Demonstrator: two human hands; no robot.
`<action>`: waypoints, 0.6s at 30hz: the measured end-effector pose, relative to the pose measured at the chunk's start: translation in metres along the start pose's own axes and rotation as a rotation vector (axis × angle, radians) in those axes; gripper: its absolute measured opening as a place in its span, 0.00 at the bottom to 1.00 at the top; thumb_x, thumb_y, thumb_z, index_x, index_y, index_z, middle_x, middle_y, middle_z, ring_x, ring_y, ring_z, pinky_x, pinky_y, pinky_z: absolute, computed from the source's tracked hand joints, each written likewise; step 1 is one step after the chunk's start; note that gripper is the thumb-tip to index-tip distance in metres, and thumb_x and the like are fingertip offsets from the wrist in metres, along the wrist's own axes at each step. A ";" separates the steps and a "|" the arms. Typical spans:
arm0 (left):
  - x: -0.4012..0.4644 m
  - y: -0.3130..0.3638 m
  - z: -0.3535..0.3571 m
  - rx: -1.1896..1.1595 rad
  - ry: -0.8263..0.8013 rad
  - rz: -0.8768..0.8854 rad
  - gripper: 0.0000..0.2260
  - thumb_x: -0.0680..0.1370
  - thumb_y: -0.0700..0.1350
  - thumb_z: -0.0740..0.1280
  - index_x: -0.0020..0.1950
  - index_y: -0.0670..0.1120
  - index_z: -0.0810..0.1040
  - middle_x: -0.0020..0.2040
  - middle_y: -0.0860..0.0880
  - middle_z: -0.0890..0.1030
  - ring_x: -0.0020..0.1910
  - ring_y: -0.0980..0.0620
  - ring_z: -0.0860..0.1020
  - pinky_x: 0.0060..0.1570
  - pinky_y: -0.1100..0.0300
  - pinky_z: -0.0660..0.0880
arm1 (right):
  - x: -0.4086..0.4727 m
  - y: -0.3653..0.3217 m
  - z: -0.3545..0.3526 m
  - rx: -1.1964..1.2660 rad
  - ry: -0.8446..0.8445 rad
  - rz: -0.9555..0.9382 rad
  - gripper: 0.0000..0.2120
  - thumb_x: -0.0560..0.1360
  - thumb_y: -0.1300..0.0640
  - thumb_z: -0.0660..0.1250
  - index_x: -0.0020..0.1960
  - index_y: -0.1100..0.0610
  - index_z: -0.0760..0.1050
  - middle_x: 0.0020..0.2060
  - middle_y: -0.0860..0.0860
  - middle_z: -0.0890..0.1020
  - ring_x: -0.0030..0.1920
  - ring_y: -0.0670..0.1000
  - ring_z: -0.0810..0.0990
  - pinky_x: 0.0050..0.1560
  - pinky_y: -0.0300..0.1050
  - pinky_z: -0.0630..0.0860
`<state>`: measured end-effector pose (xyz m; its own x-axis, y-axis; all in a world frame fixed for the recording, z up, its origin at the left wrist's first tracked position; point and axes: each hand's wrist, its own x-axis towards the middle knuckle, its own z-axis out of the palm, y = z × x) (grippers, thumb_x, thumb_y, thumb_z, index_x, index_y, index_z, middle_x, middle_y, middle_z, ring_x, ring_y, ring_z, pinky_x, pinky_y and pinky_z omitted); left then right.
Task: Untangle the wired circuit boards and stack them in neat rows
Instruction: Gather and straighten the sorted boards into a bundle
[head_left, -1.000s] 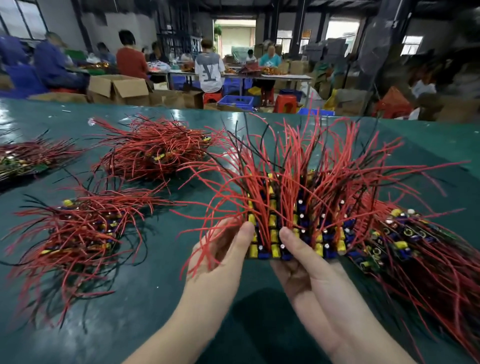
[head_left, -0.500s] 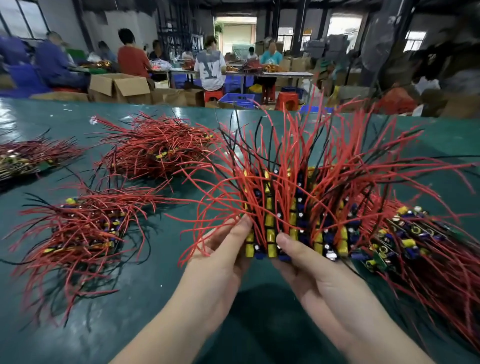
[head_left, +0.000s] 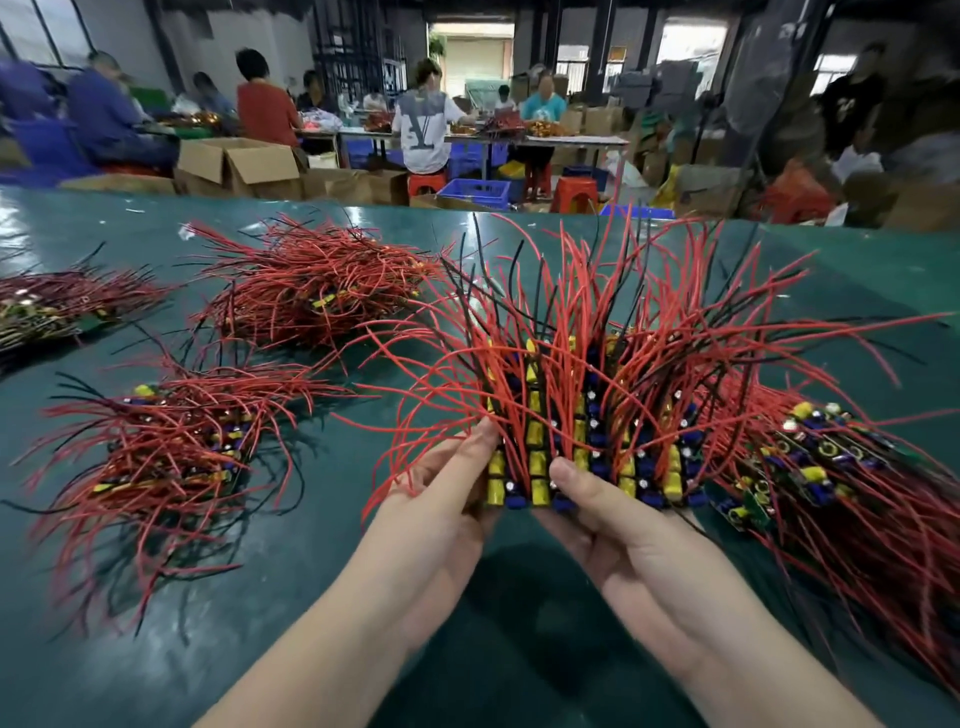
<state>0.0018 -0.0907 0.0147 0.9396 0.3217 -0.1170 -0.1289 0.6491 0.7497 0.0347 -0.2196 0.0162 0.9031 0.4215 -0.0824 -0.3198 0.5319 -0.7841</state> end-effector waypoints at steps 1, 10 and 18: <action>0.001 0.000 -0.001 0.017 -0.018 -0.012 0.09 0.66 0.45 0.69 0.43 0.43 0.81 0.42 0.46 0.84 0.37 0.56 0.83 0.34 0.66 0.78 | 0.000 0.000 -0.001 -0.004 0.010 0.000 0.30 0.56 0.63 0.76 0.59 0.59 0.78 0.52 0.57 0.85 0.51 0.53 0.85 0.42 0.45 0.82; -0.002 0.005 0.001 -0.009 -0.042 0.030 0.16 0.65 0.45 0.70 0.50 0.40 0.79 0.44 0.44 0.81 0.33 0.58 0.80 0.25 0.70 0.72 | -0.002 -0.003 -0.001 0.028 -0.006 0.015 0.27 0.56 0.65 0.75 0.56 0.63 0.79 0.49 0.59 0.85 0.48 0.53 0.85 0.39 0.43 0.82; 0.003 -0.008 0.001 0.114 0.081 0.178 0.08 0.79 0.40 0.62 0.48 0.41 0.81 0.47 0.41 0.83 0.45 0.50 0.81 0.48 0.56 0.79 | -0.001 0.005 0.002 -0.028 -0.031 -0.024 0.32 0.57 0.61 0.76 0.61 0.63 0.78 0.52 0.58 0.84 0.52 0.54 0.84 0.44 0.42 0.81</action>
<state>0.0063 -0.0958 0.0094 0.8763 0.4811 -0.0247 -0.2494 0.4970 0.8312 0.0316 -0.2156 0.0137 0.9009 0.4318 -0.0442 -0.2894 0.5217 -0.8025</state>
